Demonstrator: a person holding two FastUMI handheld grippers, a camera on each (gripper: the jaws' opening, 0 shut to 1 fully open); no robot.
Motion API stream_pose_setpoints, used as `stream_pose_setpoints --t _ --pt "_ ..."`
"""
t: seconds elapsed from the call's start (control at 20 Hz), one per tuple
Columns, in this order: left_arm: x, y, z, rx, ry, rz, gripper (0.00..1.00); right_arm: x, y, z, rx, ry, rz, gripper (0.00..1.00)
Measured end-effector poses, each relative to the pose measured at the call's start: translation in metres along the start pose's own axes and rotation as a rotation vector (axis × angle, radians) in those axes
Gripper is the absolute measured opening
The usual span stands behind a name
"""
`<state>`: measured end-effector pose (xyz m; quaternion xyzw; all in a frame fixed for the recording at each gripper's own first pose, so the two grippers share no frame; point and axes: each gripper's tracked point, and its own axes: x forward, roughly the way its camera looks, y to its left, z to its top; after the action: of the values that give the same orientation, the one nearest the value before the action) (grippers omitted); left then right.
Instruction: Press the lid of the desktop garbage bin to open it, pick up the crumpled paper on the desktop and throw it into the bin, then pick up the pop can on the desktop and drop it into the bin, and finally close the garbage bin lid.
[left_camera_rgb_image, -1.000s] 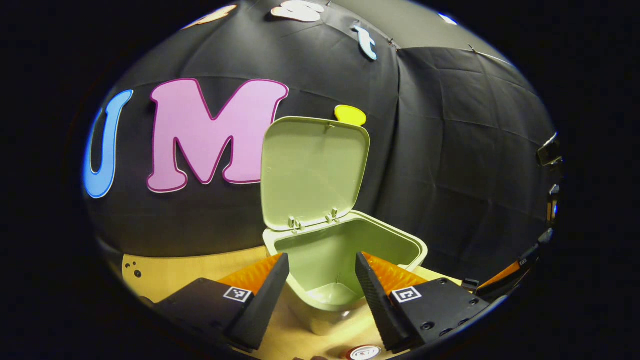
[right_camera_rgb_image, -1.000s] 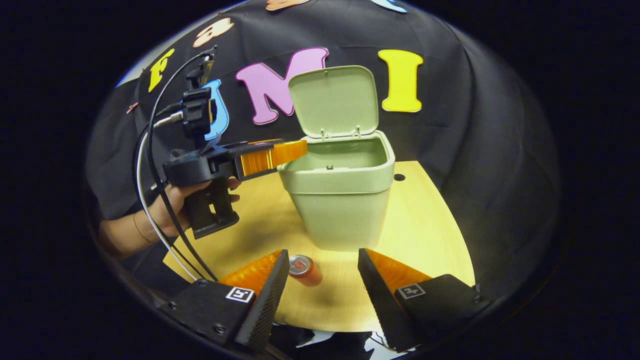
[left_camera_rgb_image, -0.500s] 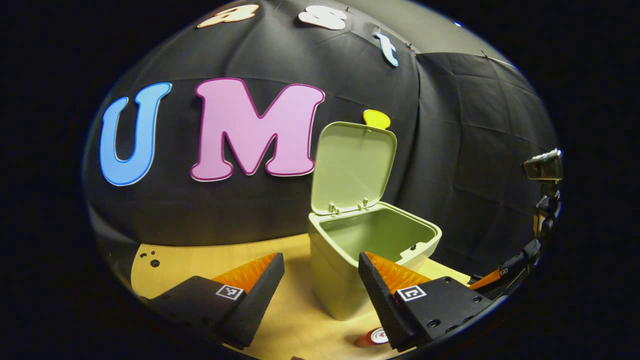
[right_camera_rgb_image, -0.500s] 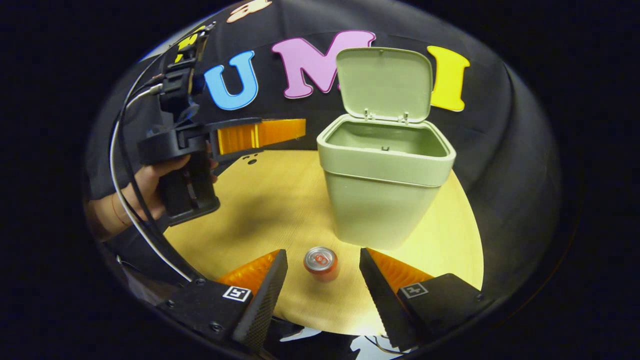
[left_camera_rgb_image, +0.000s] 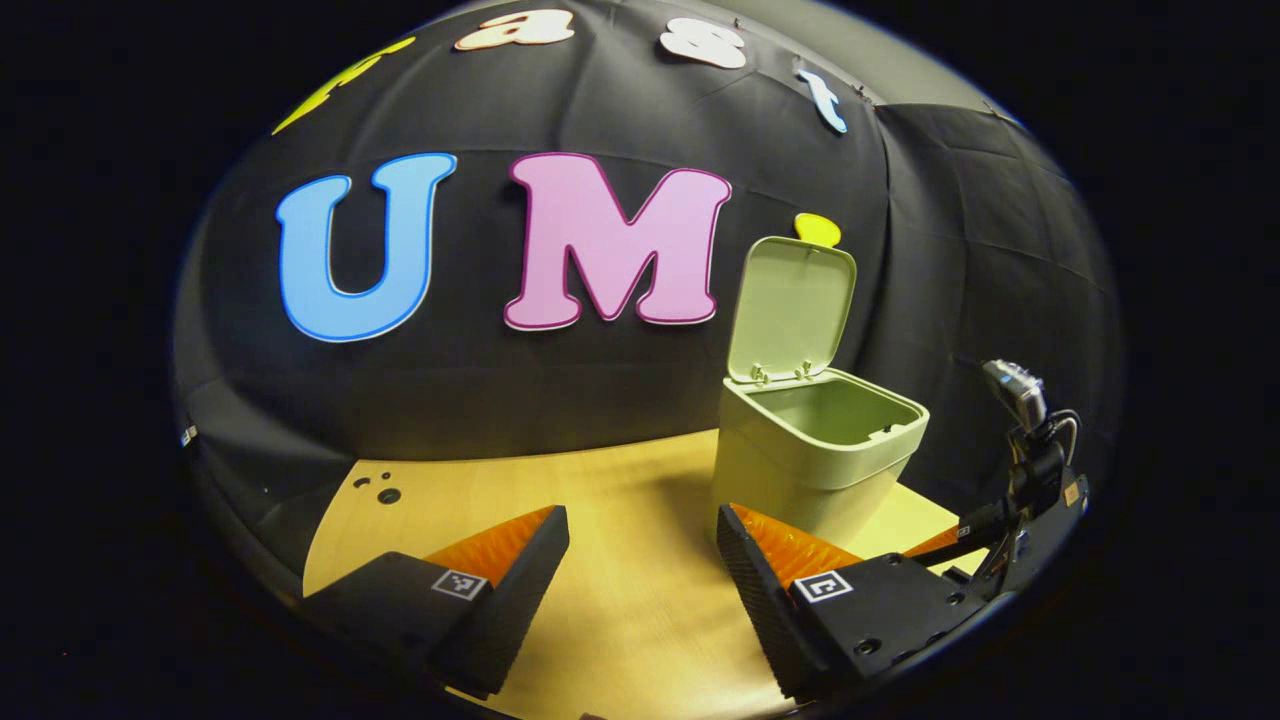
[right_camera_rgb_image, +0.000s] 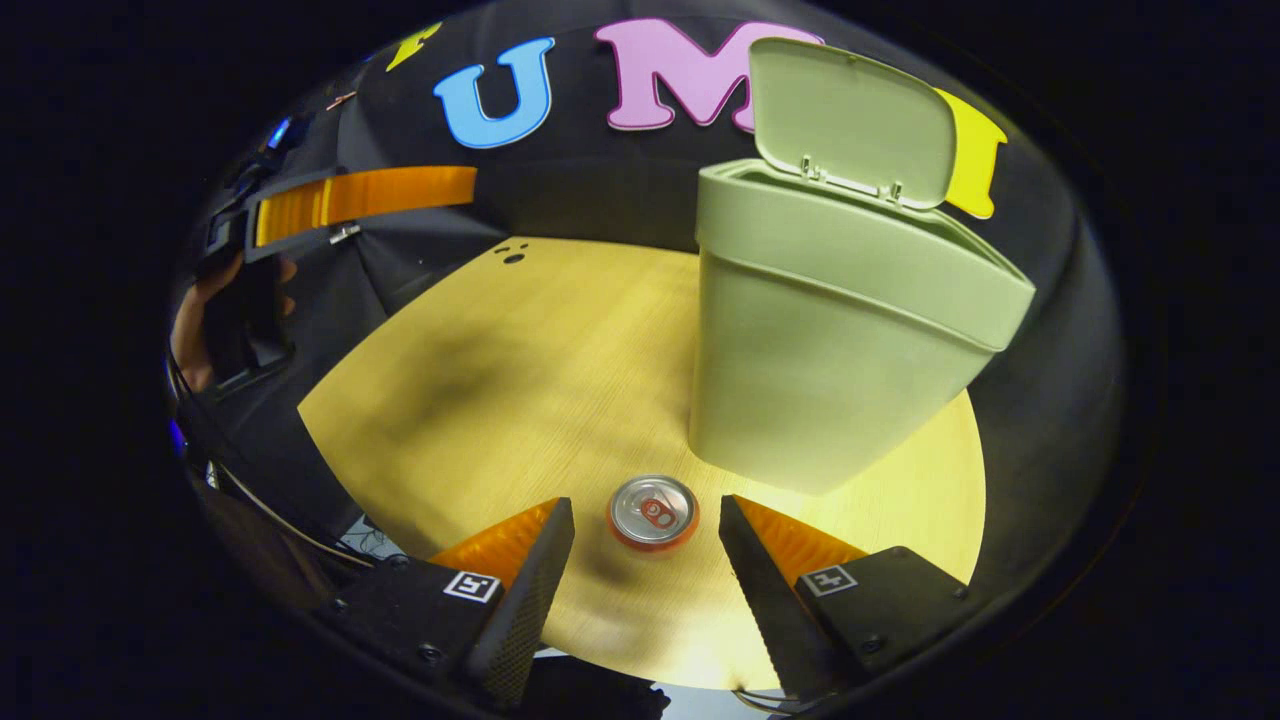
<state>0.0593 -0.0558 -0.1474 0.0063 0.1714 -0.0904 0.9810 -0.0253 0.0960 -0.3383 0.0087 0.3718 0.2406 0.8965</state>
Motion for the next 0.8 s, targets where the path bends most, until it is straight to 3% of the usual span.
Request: stream_pose_setpoints --t 0.6,0.65,0.7,0.8 --pt "-0.029 0.042 -0.028 -0.037 0.044 0.100 0.95 0.051 -0.005 -0.027 -0.020 0.118 0.017 0.93" --pt "-0.029 0.044 -0.029 -0.037 0.048 0.105 0.95 0.055 -0.006 -0.028 -0.027 0.129 0.018 1.00" --pt "-0.029 0.045 -0.030 -0.038 0.051 0.109 0.95 0.057 -0.005 -0.030 -0.031 0.136 0.020 0.93" --pt "-0.030 0.048 -0.031 -0.039 0.057 0.116 0.95 0.059 -0.006 -0.031 -0.038 0.145 0.016 0.92"
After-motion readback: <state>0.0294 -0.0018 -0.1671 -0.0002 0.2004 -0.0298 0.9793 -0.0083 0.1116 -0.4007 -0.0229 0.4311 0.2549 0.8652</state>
